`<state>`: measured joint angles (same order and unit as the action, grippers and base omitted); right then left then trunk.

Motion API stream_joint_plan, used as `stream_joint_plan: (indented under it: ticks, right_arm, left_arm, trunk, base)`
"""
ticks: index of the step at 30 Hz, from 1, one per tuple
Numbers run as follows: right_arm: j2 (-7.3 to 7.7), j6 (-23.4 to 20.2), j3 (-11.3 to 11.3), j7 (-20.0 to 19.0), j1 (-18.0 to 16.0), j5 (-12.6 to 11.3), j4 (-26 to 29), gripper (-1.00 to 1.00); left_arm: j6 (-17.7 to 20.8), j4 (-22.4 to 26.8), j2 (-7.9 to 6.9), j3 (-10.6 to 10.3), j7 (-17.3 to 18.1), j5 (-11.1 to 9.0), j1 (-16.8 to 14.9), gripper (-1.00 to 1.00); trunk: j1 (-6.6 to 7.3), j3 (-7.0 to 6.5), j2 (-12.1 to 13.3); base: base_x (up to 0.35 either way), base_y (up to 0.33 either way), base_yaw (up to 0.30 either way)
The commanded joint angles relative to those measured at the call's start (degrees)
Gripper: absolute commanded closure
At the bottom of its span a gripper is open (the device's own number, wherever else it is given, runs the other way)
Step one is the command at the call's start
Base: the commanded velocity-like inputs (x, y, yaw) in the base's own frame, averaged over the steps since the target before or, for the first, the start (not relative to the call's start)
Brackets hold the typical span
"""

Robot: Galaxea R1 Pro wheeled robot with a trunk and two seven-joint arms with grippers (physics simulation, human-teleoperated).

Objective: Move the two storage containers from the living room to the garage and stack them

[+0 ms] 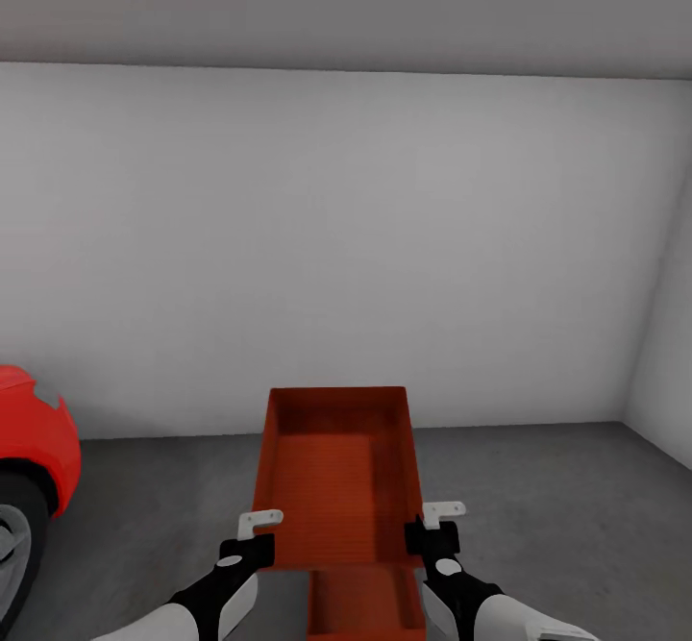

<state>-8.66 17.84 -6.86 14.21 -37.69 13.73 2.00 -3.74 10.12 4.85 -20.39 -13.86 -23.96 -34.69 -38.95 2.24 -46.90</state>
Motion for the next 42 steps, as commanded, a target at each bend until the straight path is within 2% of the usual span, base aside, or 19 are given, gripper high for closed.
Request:
stream_joint_plan:
  ticks: [1, 8, 32, 42]
  right_arm:
    - [-0.01, -0.09, -2.99, -0.49, -0.10, 2.17, 0.11, 1.00]
    - [0.01, -0.09, -2.99, -0.49, -0.10, 2.17, 0.11, 1.00]
    - [-0.03, -0.09, -2.99, -0.48, -0.10, 2.17, 0.11, 1.00]
    - [-0.04, -0.09, -2.99, -0.48, -0.10, 2.17, 0.11, 1.00]
  left_arm:
    - [-0.12, -0.07, -0.28, 0.28, -0.56, -0.85, -0.03, 1.00]
    - [-0.13, -0.04, -0.28, 0.27, -0.56, -0.85, -0.04, 1.00]
    - [-0.16, -0.06, -0.28, 0.32, -0.56, -0.83, -0.03, 1.00]
    - [-0.21, -0.01, -0.28, 0.27, -0.56, -0.83, -0.06, 1.00]
  trunk:
    - [-0.01, 0.10, -0.08]
    - [-0.01, 0.35, -0.08]
    - [-0.01, 2.50, -0.08]
    - [-0.01, 3.42, -0.08]
  base:
    - [0.000, 0.013, 0.000]
    - [0.000, 0.003, 0.000]
    - [0.002, 0.000, 0.000]
    - [0.206, 0.000, 0.000]
